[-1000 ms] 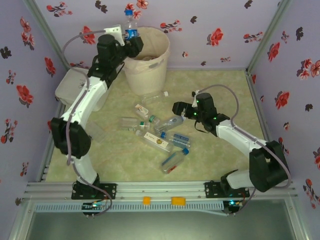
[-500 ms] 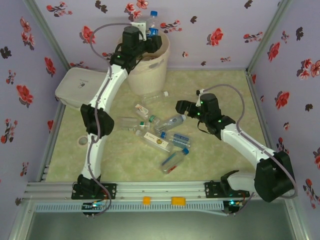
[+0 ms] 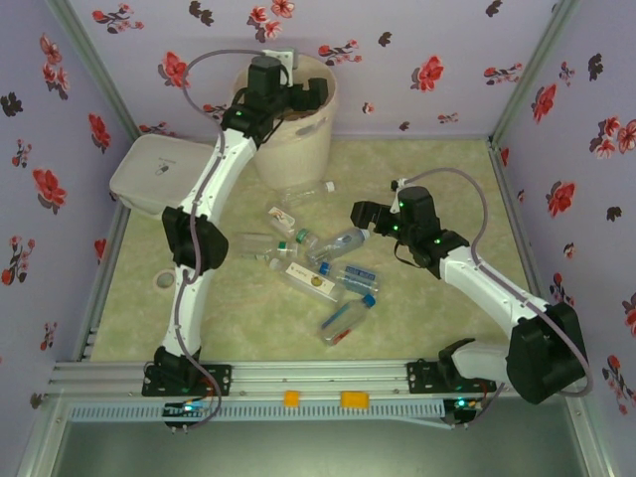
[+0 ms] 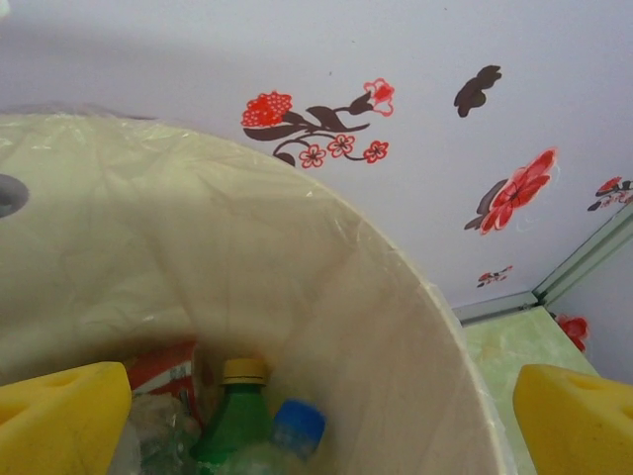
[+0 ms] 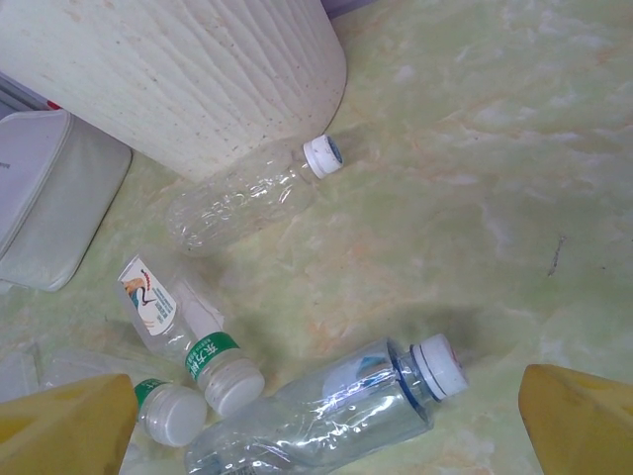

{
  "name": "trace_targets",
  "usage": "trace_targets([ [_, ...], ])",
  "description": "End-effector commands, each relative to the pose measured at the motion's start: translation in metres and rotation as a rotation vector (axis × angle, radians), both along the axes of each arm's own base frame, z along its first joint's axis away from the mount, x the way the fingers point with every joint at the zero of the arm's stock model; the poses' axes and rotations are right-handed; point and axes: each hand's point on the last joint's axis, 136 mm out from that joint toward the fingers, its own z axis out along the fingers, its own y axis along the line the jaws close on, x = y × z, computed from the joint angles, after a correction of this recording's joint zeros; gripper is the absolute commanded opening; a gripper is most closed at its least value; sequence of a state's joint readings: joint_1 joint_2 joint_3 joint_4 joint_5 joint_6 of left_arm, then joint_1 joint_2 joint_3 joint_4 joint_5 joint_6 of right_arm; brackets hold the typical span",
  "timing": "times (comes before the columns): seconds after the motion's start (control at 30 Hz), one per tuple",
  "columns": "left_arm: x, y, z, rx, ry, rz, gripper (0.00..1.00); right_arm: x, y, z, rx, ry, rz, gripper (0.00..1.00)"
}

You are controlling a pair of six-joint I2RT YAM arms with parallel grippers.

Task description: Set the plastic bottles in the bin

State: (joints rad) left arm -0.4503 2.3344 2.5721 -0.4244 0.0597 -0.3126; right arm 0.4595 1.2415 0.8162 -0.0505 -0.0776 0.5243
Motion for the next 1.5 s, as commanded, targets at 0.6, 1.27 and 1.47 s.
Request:
trace_targets([
  [0.6,-0.146,0.039,0.049,0.053,-0.180,-0.036,1.00,-0.004,0.019,-0.057,0.090,0.257,-0.092,0.99],
  [1.27,-0.244,0.122,-0.146,-0.071,0.133,0.187,1.00,0.005,0.056,-0.125,0.089,0.458,-0.272,0.99],
  [1.47,-0.242,0.123,-0.153,-0.067,0.121,0.194,1.00,0.019,0.060,-0.132,0.124,0.449,-0.329,0.94],
])
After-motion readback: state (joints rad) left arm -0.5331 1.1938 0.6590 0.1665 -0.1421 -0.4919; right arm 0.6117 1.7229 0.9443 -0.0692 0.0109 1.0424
